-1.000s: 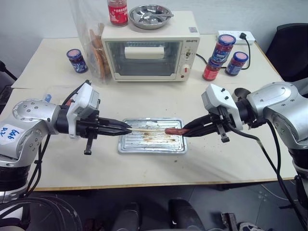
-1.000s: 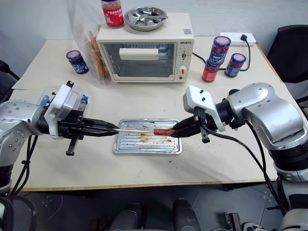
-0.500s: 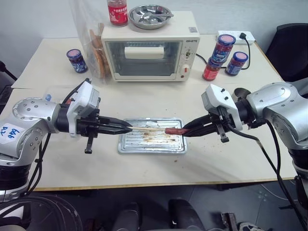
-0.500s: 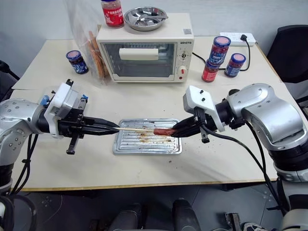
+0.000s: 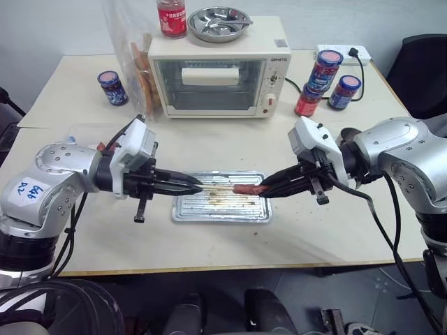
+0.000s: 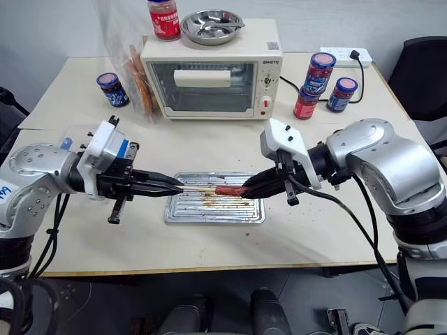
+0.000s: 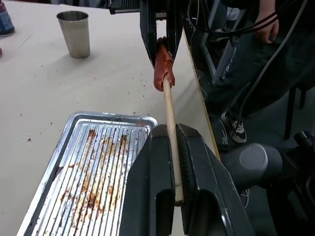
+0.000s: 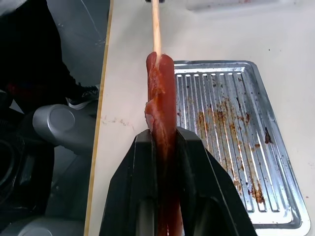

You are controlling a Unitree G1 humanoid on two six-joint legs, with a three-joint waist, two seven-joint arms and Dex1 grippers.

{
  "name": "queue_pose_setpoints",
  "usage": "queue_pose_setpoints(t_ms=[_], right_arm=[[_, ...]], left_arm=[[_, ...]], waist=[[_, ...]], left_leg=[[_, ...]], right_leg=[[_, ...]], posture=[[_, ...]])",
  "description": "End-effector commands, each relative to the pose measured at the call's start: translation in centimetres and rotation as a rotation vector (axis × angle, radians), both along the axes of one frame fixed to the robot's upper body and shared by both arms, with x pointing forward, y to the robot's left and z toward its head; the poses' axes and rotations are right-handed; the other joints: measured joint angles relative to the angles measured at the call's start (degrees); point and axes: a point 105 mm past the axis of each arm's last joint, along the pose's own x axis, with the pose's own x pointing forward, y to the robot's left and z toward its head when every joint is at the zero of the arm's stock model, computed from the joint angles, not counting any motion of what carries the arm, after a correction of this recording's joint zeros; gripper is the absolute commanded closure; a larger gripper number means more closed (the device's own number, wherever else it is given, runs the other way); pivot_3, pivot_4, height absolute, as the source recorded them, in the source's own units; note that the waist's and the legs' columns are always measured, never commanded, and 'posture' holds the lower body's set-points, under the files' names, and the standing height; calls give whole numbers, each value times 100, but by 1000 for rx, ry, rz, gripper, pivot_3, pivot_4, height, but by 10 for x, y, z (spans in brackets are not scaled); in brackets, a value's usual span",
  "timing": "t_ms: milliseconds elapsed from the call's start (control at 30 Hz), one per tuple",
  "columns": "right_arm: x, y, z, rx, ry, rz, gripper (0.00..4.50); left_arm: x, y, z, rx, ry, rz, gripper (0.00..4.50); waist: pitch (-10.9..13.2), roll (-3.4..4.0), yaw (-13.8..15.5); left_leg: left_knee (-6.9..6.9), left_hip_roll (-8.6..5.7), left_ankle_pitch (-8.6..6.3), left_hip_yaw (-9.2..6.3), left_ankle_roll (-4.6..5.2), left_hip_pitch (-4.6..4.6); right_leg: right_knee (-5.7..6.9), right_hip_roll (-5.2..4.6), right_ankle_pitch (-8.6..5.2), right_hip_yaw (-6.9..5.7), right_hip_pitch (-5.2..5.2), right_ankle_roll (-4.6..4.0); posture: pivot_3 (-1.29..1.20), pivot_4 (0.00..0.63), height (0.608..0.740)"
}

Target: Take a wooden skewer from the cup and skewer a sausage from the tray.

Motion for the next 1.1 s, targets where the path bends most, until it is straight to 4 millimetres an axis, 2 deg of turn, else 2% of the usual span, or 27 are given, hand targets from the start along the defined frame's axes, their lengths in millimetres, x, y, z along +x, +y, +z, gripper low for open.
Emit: queue_pose_setpoints(t_ms=[33,167,300,367,400,500,700,800,933,967,1100], right_arm=[[-12,8,18,47,-57,63,4074],[-12,8,19,49,-55,62,4074],[-10,6,21,53,-52,42,3209],[-6,5,23,59,-64,23,2554],[-5,4,24,60,-72,18,2447],[0,3,27,63,-100,-3,1602],[14,5,38,132,-147,-72,1602],[17,10,45,209,-95,-103,1175],[19,19,45,247,-126,-113,129],[20,21,47,266,-128,-118,10],[20,30,54,335,-124,-123,10]], left_arm=[[2,-4,2,-2,-28,-1,4500],[3,-3,2,-5,-28,3,4500],[5,4,-1,-4,-24,43,4500],[6,9,-1,-6,-24,73,4500],[7,11,-2,-9,-24,87,4500],[7,21,-3,-18,-26,148,4500],[0,42,-2,-86,-49,340,4500],[-6,59,-5,-136,-63,502,4500],[-4,105,-6,-256,-116,863,4500],[-4,114,-6,-284,-130,939,4500],[-2,151,-18,-323,-166,1217,4500]], waist=[[0,0,-3],[0,0,-2],[0,0,-1],[0,0,-5],[0,0,-7],[0,0,-7],[0,0,-14],[0,0,-15],[0,0,2],[0,0,4],[-3,-4,17]], left_leg=[[0,0,0,0,0,0],[0,0,0,0,0,0],[1,0,0,0,0,0],[0,0,0,0,0,0],[0,0,0,0,0,0],[0,1,0,0,0,0],[-2,2,0,0,0,0],[-3,2,0,0,0,0],[-6,3,0,0,0,1],[-4,4,0,-1,0,1],[3,0,0,-1,0,3]], right_leg=[[0,0,0,0,0,0],[0,0,0,0,0,0],[0,0,0,0,0,0],[0,0,0,0,0,0],[0,0,0,1,0,0],[0,0,0,1,-1,0],[0,-1,0,2,-2,0],[-1,-2,0,3,-2,0],[0,-2,0,3,-4,0],[0,-2,0,1,-3,0],[2,-3,0,1,2,0]], posture=[[0,150,740],[0,150,740],[0,150,740],[0,150,740],[0,150,740],[0,150,740],[0,150,740],[0,150,740],[0,150,740],[0,150,740],[0,150,740]])
